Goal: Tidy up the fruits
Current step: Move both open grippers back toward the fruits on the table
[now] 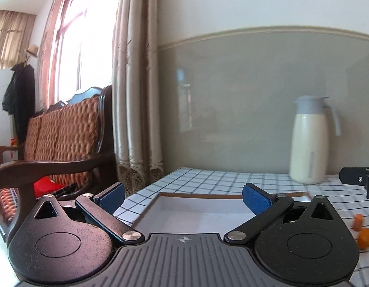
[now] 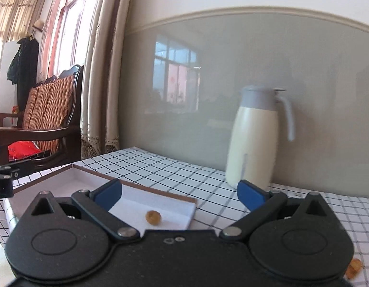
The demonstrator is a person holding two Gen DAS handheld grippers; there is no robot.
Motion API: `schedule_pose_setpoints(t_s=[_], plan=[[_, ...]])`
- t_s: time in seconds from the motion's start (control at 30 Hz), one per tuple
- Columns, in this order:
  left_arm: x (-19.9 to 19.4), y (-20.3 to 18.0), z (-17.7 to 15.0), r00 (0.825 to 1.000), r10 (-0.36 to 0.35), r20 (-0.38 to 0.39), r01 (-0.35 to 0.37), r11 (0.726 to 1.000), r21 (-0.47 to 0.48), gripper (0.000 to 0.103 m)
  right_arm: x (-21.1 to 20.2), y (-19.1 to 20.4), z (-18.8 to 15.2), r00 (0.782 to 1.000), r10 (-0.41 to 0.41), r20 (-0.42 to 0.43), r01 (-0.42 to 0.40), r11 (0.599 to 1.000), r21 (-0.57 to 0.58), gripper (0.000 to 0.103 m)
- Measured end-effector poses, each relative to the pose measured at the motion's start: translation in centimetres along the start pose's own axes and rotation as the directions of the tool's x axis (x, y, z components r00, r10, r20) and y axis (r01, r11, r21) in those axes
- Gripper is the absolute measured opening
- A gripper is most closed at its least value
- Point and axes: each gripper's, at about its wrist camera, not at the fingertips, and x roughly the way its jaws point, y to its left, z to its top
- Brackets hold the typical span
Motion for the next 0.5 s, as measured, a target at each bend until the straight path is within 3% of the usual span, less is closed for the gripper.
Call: schedule_pose_setpoints(t_s=[0.13,0.27,0.5], plan=[[-3.0,-0.6,-0.2,0.999,-0.019,0.044,0.020,0.999,-0.032,0.103,-3.3,-0.8,-0.5,0.998,-0.054,0.039,0.055,0.998,-0.018,0.097],[-4.6,-1.7,-1.0,0.998,-0.067,0.001,0.067,0.995,-0.070,0.103,-5.7,-1.7,-2.0,0.993,-0.112,0.031,0.113,0.992,-0.048,0.097],[-7.3,-5.9,-2.1,0.989,-0.142,0.046,0.142,0.990,0.013,0.103,-9.3,-4.6,-4.2,0.975,-0.223,0.010,0.223,0.974,-0.039,0.097]])
